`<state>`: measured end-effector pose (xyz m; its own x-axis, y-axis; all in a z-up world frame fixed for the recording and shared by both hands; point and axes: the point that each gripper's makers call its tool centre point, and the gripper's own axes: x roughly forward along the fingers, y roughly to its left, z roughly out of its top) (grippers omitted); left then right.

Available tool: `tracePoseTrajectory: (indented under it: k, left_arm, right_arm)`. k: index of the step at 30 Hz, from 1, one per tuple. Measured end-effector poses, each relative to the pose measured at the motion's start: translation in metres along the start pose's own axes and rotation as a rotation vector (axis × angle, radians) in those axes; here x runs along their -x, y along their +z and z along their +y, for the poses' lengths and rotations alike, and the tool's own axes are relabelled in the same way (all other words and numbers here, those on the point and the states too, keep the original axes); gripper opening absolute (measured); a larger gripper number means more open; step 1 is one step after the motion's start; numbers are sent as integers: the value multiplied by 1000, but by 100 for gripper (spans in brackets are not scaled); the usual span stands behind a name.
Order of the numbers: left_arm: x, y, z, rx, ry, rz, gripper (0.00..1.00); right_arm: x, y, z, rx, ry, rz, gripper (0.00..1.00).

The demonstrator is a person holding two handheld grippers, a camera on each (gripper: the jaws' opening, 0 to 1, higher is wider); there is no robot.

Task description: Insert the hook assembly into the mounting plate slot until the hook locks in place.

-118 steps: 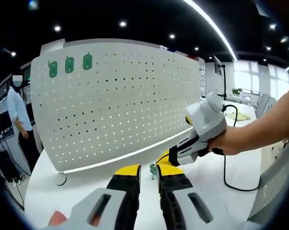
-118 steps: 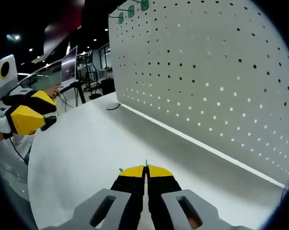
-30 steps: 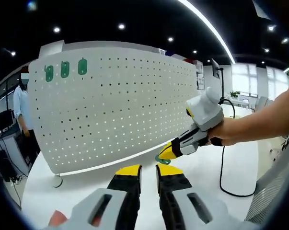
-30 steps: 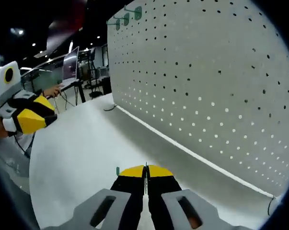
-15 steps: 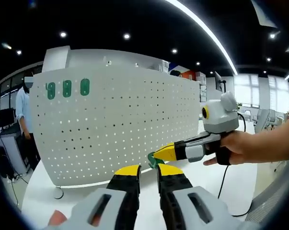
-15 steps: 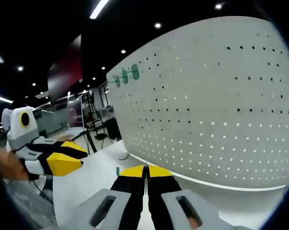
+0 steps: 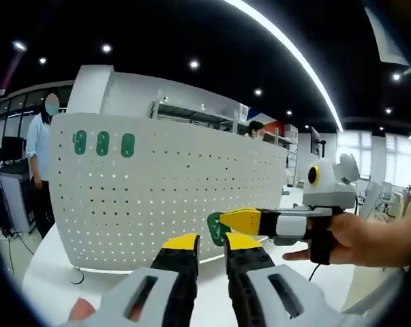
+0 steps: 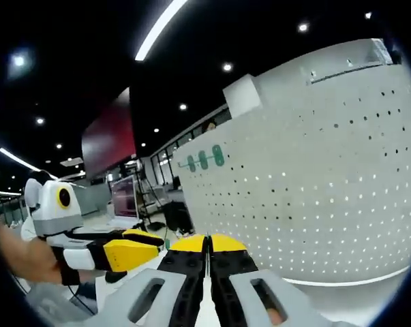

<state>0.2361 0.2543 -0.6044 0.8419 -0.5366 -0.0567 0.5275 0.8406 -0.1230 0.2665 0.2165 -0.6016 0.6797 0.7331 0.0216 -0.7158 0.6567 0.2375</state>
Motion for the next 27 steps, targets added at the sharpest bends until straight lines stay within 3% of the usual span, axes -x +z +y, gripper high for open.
tracePoseTrajectory:
  k: [9, 15, 27]
  left_arm:
    - [3, 22, -6, 41, -2, -48, 15]
    - [1, 24, -12, 48, -13, -51, 14]
    - [-1, 27, -18, 44, -22, -53, 11]
  right_arm:
    - [9, 21, 18, -29, 41, -89, 0]
    - [14, 30, 26, -36, 57, -133, 0]
    - [17, 33, 36, -27, 87, -152, 0]
